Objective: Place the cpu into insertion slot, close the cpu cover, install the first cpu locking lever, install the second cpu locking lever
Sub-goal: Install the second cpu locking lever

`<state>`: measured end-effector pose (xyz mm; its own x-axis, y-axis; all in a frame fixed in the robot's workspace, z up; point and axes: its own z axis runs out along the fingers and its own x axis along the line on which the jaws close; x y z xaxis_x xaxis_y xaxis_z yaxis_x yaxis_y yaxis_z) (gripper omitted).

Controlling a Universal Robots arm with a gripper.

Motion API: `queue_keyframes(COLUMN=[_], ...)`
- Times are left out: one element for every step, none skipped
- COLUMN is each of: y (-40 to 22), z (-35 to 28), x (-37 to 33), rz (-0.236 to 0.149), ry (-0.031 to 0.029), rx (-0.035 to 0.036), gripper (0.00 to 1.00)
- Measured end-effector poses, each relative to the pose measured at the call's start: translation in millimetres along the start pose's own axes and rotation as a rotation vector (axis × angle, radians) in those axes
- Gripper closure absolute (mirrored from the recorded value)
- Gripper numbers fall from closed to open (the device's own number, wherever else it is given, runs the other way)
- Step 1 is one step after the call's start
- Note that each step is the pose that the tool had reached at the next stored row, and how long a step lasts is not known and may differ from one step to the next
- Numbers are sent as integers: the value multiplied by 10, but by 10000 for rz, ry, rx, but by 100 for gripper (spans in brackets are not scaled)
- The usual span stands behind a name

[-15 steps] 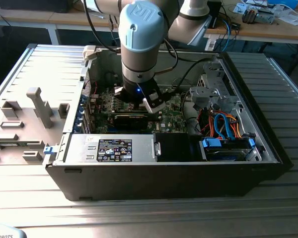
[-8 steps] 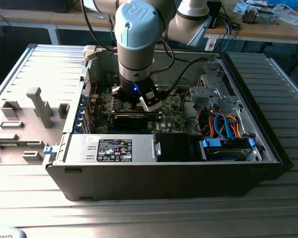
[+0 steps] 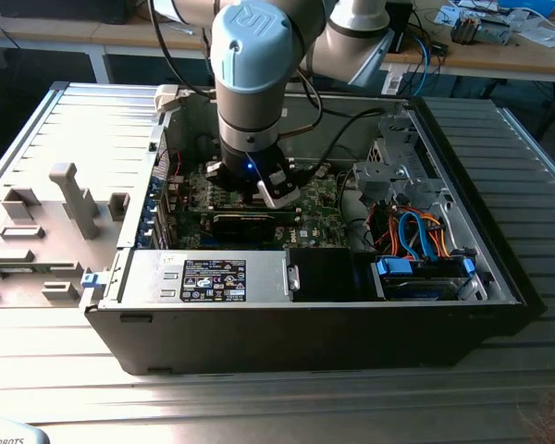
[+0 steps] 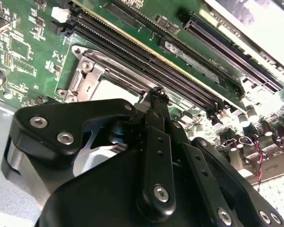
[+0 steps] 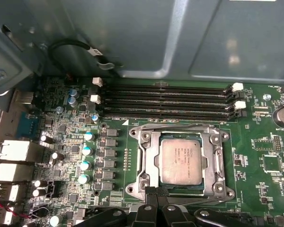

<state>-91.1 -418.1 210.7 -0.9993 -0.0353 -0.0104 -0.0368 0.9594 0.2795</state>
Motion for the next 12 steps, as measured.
queue_keyframes(y=[0, 0, -1, -2, -2, -3, -4, -5, -6, -7, -9, -9], z=[0, 2, 4, 6, 8, 12, 16, 21, 25, 28, 32, 34], x=[8, 18, 29, 32, 33, 34, 35, 38, 39, 41, 41, 42], rz=[0, 0, 1, 1, -1, -1, 0, 1, 0, 0, 0, 0], ry=[0, 0, 1, 2, 3, 2, 1, 1, 1, 1, 2, 2], rx=[2, 7, 18, 20, 22, 21, 20, 19, 20, 20, 22, 22], gripper=[89, 89, 89, 89, 89, 89, 89, 89, 89, 89, 89, 89])
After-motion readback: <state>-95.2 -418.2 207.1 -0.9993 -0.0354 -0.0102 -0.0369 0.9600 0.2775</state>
